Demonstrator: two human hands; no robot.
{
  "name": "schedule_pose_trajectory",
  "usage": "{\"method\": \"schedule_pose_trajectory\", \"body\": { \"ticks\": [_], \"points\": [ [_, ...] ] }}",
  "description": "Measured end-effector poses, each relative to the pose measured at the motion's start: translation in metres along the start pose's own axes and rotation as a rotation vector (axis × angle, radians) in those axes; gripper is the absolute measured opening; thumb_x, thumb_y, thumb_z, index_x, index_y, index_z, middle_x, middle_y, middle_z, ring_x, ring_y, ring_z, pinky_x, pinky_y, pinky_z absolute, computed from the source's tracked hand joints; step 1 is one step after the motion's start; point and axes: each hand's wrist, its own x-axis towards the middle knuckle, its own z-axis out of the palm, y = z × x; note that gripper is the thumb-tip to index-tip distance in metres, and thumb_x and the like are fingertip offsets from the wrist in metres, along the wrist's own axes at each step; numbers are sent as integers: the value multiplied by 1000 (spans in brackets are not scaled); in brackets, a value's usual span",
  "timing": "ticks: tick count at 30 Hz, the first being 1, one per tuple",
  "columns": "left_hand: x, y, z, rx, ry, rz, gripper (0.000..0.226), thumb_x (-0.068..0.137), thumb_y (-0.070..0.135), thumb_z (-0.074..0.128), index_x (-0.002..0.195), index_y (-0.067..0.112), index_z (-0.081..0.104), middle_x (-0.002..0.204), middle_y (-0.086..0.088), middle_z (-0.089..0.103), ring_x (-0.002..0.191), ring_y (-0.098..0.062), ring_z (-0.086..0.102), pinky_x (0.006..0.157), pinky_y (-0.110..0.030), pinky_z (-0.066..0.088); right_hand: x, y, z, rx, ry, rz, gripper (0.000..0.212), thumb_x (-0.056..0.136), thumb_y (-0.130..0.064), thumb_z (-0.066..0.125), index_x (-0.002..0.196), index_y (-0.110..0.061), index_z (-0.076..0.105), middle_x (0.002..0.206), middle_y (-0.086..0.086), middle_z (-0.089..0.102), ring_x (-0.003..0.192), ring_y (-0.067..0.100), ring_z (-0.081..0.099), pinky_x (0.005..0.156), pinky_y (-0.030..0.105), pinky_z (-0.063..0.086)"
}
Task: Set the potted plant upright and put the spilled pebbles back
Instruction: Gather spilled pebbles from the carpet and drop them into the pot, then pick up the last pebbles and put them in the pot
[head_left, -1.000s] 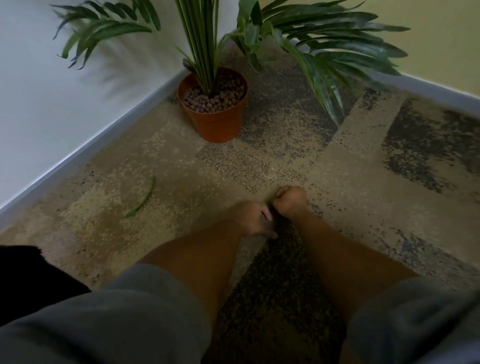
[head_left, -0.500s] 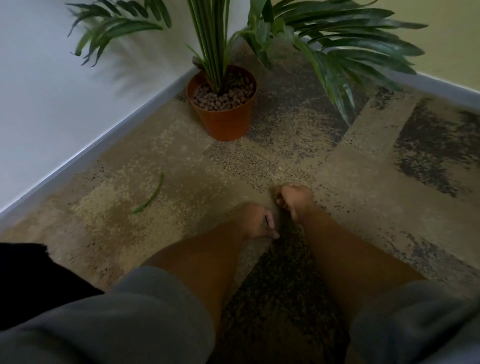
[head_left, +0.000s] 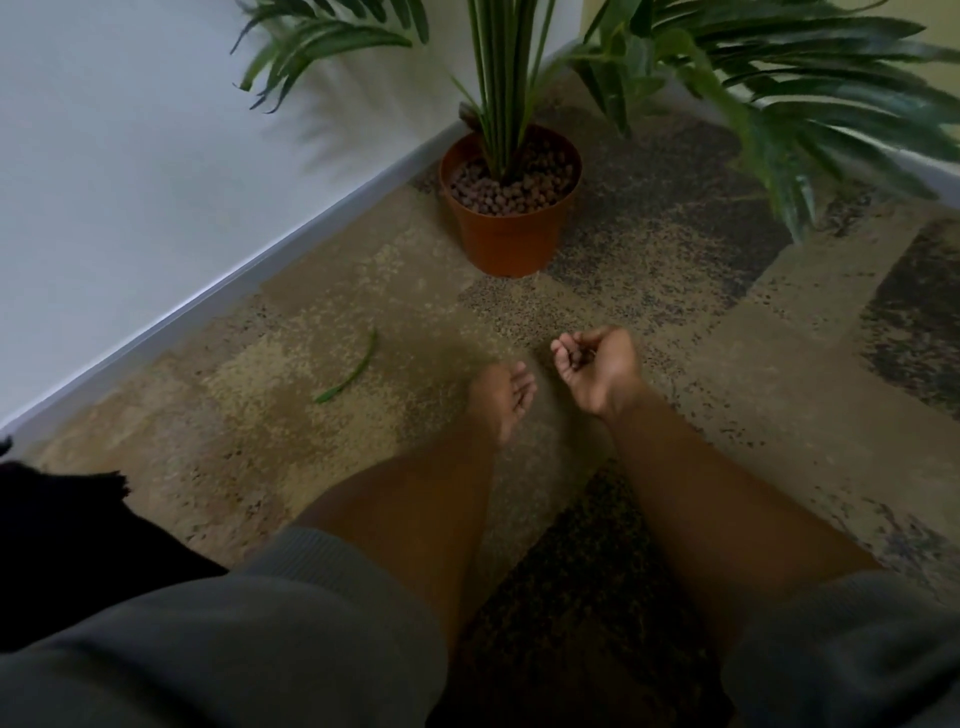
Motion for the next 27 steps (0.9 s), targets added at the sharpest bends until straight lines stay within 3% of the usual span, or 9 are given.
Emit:
{"method": "schedule_pose_trajectory", "body": {
  "ticks": [5, 9, 11, 14, 15, 17, 20, 24, 27],
  "points": [
    [1, 14, -11, -180, 51, -1, 30, 101, 21, 36, 107, 9, 63, 90, -4, 66, 80, -12, 63, 64, -21, 52, 8, 8, 16, -139, 32, 44, 21, 95, -9, 36, 83, -5, 51, 92, 15, 62, 85, 22, 60, 67, 28, 53],
    [5, 18, -16, -149, 101, -8, 23, 99, 21, 43, 90, 16, 64, 77, 3, 58, 62, -6, 52, 52, -16, 41, 12, 18, 19, -226, 45, 42, 19, 93, -3, 39, 90, -3, 58, 91, 14, 62, 78, 18, 58, 64, 28, 54],
    [9, 21, -25, -49, 169, 5, 25, 98, 23, 44, 108, 16, 65, 76, 3, 51, 59, -9, 44, 50, -20, 36, 13, 22, 22, -239, 50, 46, 18, 93, -3, 42, 93, -2, 60, 92, 13, 61, 82, 18, 61, 60, 27, 54],
    [20, 25, -46, 193, 225, 107, 44, 97, 27, 44, 135, 6, 51, 103, -6, 59, 90, -22, 58, 73, -32, 47, 14, 26, 29, -232, 53, 57, 16, 95, -3, 45, 96, -1, 61, 87, 12, 59, 84, 20, 64, 53, 24, 55],
    [22, 26, -54, 317, 283, 160, 45, 97, 28, 44, 135, 4, 51, 118, -10, 60, 105, -27, 60, 82, -34, 49, 13, 28, 32, -228, 50, 62, 16, 94, -2, 45, 94, -1, 61, 85, 11, 57, 84, 20, 64, 51, 24, 56],
    [25, 31, -72, 501, 448, 278, 43, 96, 31, 45, 126, 3, 58, 122, -14, 62, 112, -32, 60, 89, -37, 51, 13, 32, 39, -237, 33, 69, 16, 94, -2, 45, 96, -1, 60, 84, 10, 56, 89, 21, 62, 51, 24, 55],
    [31, 49, -98, 547, 560, 362, 35, 94, 31, 47, 117, 7, 59, 113, -13, 65, 101, -30, 64, 88, -44, 55, 13, 38, 50, -265, 15, 78, 17, 95, -4, 45, 104, -2, 60, 91, 11, 57, 90, 20, 61, 58, 26, 56],
    [34, 72, -127, 647, 637, 355, 39, 92, 28, 55, 125, 9, 48, 104, -5, 58, 77, -18, 56, 55, -28, 47, 13, 48, 64, -286, -14, 90, 15, 96, -4, 44, 98, -1, 58, 95, 14, 59, 88, 19, 61, 67, 29, 57],
    [37, 80, -142, 721, 665, 318, 47, 88, 27, 60, 127, 9, 43, 110, -10, 60, 84, -22, 59, 69, -35, 55, 15, 55, 73, -308, -37, 106, 18, 97, -4, 39, 92, -1, 55, 102, 19, 61, 71, 15, 53, 88, 36, 56]
  ]
}}
